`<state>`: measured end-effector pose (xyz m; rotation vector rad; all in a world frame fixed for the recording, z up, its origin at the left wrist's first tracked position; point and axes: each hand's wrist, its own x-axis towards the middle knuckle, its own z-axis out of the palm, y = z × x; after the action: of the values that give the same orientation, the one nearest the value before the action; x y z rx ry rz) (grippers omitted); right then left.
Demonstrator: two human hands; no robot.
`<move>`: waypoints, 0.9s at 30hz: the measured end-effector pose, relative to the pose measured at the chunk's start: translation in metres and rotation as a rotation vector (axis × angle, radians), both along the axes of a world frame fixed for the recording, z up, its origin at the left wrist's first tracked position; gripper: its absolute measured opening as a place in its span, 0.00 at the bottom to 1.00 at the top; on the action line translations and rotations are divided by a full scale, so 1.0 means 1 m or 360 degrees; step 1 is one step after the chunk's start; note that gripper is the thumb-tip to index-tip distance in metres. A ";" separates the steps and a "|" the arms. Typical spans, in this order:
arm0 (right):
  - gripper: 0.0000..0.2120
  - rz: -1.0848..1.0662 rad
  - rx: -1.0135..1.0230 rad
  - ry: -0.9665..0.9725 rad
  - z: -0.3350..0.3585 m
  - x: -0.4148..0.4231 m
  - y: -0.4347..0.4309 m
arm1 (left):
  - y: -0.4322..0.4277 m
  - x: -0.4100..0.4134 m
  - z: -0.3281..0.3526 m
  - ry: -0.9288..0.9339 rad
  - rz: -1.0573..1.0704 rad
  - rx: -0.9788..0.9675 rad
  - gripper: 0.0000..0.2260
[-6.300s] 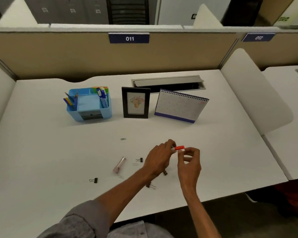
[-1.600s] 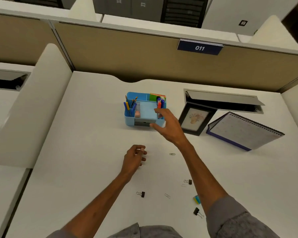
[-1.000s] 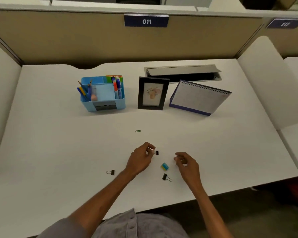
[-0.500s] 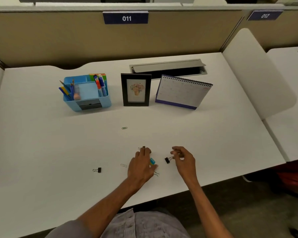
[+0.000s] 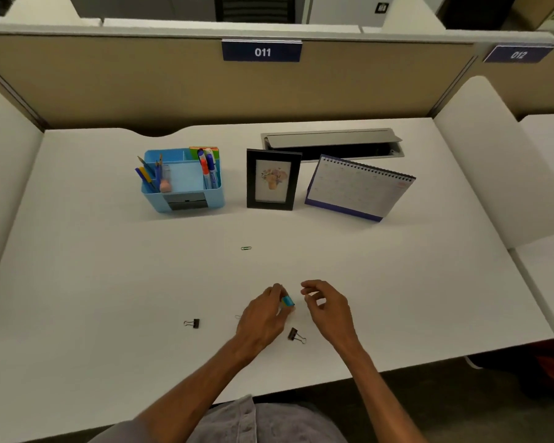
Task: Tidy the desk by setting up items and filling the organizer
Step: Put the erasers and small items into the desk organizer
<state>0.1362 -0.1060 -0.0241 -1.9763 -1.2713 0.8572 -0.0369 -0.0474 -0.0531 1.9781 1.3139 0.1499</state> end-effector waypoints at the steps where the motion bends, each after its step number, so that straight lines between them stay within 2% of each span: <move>1: 0.16 0.0134 -0.0018 -0.0012 0.002 -0.004 0.005 | 0.004 -0.003 0.003 -0.0087 0.0034 -0.0070 0.13; 3: 0.18 0.0393 -0.0021 -0.0040 0.007 -0.017 0.018 | 0.013 -0.016 0.008 -0.0270 0.0152 -0.0183 0.13; 6: 0.18 0.0584 0.0067 -0.0051 0.014 -0.033 0.043 | 0.025 -0.037 0.015 -0.0471 0.0416 -0.0269 0.12; 15: 0.16 0.0881 0.0228 -0.0151 0.015 -0.090 0.113 | 0.063 -0.096 0.031 -0.0655 0.0719 -0.0204 0.15; 22: 0.15 0.0851 0.0210 -0.0209 0.018 -0.130 0.162 | 0.093 -0.125 0.039 -0.0744 0.0913 -0.0257 0.17; 27: 0.15 0.0730 0.0305 -0.0130 0.038 -0.160 0.220 | 0.124 -0.152 0.048 -0.0662 0.0965 -0.0098 0.21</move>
<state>-0.0234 0.1138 0.0135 -1.6071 -1.8229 0.8313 -0.1887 0.0767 -0.0053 1.3431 1.5596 0.7550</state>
